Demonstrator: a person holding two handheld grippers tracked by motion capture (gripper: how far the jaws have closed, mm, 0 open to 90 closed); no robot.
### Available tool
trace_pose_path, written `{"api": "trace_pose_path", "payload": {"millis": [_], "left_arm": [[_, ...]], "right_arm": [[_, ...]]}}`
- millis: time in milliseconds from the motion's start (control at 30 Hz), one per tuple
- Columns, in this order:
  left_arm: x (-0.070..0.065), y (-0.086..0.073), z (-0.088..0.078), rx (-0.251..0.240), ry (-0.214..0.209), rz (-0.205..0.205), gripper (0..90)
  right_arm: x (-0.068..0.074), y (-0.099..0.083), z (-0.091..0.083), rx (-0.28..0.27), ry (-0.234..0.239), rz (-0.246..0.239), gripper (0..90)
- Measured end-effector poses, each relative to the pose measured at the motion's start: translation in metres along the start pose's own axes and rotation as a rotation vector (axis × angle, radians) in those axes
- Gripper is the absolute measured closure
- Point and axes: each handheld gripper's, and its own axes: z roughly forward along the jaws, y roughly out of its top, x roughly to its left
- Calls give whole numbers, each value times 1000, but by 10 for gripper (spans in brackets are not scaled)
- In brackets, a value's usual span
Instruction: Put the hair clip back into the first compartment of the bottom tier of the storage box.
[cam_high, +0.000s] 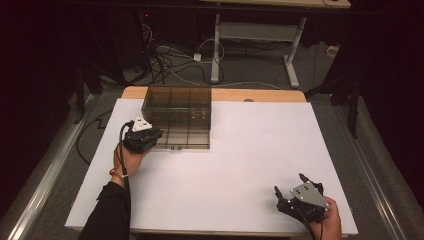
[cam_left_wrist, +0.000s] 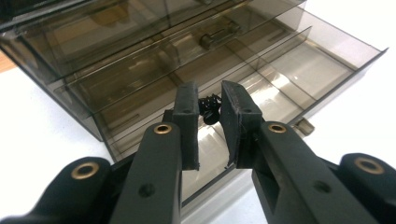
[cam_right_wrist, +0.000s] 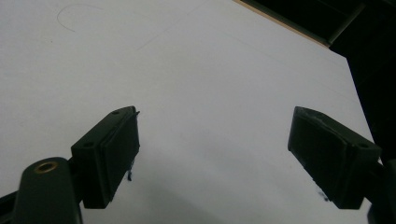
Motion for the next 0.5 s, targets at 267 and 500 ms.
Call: {"api": "trace_pose_path", "payload": {"millis": [267,500], "left_arm": [[3,-4,7,24,1,-11,744],[4,-7,9,30,-2,-20,743]], "right_arm": [[0,0,0,-1,-1,-1,169],[-1,0,0,0,-3,-2,168]]}}
